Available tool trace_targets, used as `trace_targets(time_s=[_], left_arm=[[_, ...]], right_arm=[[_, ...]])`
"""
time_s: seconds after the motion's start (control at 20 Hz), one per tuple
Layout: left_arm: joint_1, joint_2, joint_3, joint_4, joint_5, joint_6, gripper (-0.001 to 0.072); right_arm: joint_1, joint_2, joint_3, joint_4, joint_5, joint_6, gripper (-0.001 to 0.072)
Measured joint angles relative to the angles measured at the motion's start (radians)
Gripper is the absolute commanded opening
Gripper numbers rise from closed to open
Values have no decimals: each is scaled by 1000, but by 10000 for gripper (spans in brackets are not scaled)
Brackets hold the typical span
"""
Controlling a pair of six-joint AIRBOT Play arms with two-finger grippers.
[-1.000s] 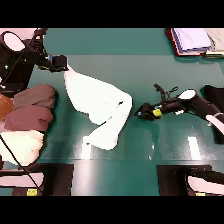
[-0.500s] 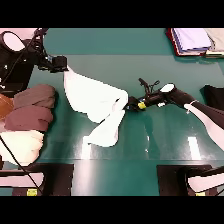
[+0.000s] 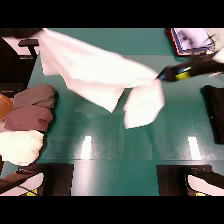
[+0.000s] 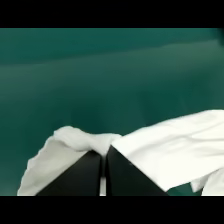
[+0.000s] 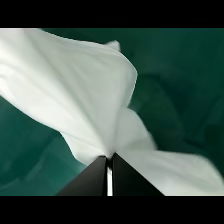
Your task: Fold the shirts.
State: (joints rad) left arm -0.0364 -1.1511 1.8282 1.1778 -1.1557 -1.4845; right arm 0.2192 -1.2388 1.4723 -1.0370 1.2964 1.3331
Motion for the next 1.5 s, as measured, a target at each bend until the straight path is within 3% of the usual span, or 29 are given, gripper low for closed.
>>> trace_targets(time_s=[0.35, 0.7, 1.1, 1.4, 1.45, 1.5], left_arm=[[0, 258, 177, -23, 4, -11, 25], [0, 299, 223, -46, 19, -38, 25], [0, -47, -2, 32, -79, -44, 27], [1, -404, -102, 24, -92, -21, 27], [0, -439, -106, 23, -91, -16, 27], [0, -467, -111, 21, -90, -12, 27]], right_arm=[[-117, 266, 306, -93, 136, 26, 14], [-164, 296, 433, -111, 248, 89, 14], [-80, -93, 449, -130, 380, 159, 14], [-27, -440, 451, -120, 300, 118, 15], [-26, -475, 451, -119, 278, 113, 55], [-26, -502, 451, -117, 260, 109, 274]])
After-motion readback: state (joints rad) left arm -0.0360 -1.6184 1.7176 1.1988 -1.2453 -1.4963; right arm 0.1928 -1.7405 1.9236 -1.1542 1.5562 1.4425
